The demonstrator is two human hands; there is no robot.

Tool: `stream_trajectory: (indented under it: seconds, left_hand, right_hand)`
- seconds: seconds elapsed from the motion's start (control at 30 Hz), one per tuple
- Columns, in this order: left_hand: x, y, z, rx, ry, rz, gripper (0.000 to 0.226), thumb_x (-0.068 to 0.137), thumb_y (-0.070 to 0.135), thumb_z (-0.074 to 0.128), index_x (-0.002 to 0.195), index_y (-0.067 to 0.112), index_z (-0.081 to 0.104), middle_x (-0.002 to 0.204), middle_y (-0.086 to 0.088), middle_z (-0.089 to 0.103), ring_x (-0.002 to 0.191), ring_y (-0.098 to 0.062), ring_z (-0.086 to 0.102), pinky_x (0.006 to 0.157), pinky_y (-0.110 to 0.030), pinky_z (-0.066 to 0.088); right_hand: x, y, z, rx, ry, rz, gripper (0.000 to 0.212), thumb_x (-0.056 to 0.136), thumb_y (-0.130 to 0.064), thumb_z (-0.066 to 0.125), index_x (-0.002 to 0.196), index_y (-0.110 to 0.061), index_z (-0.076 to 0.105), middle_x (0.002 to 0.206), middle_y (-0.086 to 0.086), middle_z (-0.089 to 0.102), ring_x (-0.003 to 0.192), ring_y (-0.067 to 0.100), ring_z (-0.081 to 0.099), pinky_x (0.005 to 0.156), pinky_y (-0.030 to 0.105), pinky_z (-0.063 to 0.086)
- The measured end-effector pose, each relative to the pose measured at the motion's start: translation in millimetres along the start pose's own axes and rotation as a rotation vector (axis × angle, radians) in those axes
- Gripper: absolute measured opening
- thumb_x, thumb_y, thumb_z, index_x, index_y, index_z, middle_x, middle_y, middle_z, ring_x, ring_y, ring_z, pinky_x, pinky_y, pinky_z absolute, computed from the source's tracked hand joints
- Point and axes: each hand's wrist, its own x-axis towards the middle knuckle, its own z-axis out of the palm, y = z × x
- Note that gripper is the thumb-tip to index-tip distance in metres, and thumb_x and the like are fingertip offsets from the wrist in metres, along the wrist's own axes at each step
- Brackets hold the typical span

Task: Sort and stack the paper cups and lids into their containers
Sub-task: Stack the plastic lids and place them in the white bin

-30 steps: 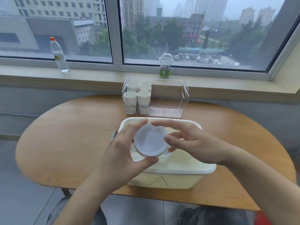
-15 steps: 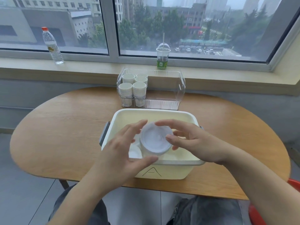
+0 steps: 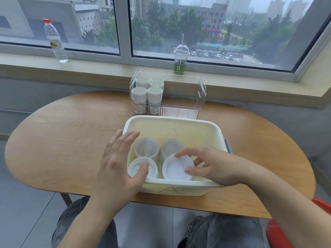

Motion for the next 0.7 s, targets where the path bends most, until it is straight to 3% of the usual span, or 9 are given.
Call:
stream_trajectory:
  seconds: [0.13, 0.27, 0.43, 0.63, 0.7]
  left_hand:
    - [-11.3, 4.3, -0.6, 0.008, 0.036, 0.001, 0.069, 0.085, 0.047, 0.058, 0.151, 0.028, 0.050, 0.147, 0.034, 0.036, 0.157, -0.012, 0.028, 0.119, -0.044, 0.030]
    - [-19.3, 5.5, 0.9, 0.011, 0.050, 0.015, 0.069, 0.084, 0.045, 0.060, 0.150, 0.027, 0.051, 0.147, 0.032, 0.039, 0.157, -0.013, 0.027, 0.122, -0.053, 0.032]
    - [-26.6, 7.0, 2.3, -0.021, 0.052, 0.030, 0.068, 0.086, 0.044, 0.061, 0.151, 0.022, 0.051, 0.150, 0.022, 0.046, 0.158, -0.010, 0.024, 0.121, -0.045, 0.031]
    - [-30.6, 5.8, 2.5, -0.025, 0.063, 0.048, 0.069, 0.086, 0.042, 0.063, 0.150, 0.021, 0.052, 0.151, 0.017, 0.050, 0.158, -0.012, 0.025, 0.121, -0.045, 0.032]
    - [-31.3, 5.6, 1.9, -0.023, 0.062, 0.052, 0.068, 0.087, 0.042, 0.063, 0.150, 0.020, 0.052, 0.151, 0.014, 0.051, 0.158, -0.013, 0.026, 0.122, -0.047, 0.032]
  right_hand:
    - [-2.4, -4.2, 5.2, -0.035, -0.033, 0.029, 0.040, 0.103, -0.044, 0.061, 0.140, -0.055, 0.050, 0.140, -0.014, 0.056, 0.111, 0.004, 0.063, 0.103, 0.033, 0.051]
    - [-1.3, -6.1, 11.2, -0.123, -0.045, 0.051, 0.044, 0.104, -0.040, 0.059, 0.145, -0.050, 0.046, 0.142, -0.012, 0.056, 0.107, 0.008, 0.061, 0.093, 0.026, 0.045]
    - [5.4, -2.5, 24.0, -0.194, -0.052, 0.074, 0.046, 0.103, -0.036, 0.062, 0.145, -0.047, 0.046, 0.105, -0.022, 0.057, 0.089, 0.006, 0.056, 0.086, 0.028, 0.042]
    - [15.4, 2.0, 34.6, -0.230, -0.067, 0.064, 0.059, 0.097, -0.030, 0.071, 0.149, -0.041, 0.045, 0.114, -0.014, 0.051, 0.094, 0.010, 0.051, 0.085, 0.024, 0.039]
    - [18.2, 3.1, 38.1, -0.240, -0.075, 0.067, 0.061, 0.098, -0.031, 0.070, 0.152, -0.038, 0.044, 0.108, -0.018, 0.048, 0.096, 0.010, 0.045, 0.086, 0.024, 0.037]
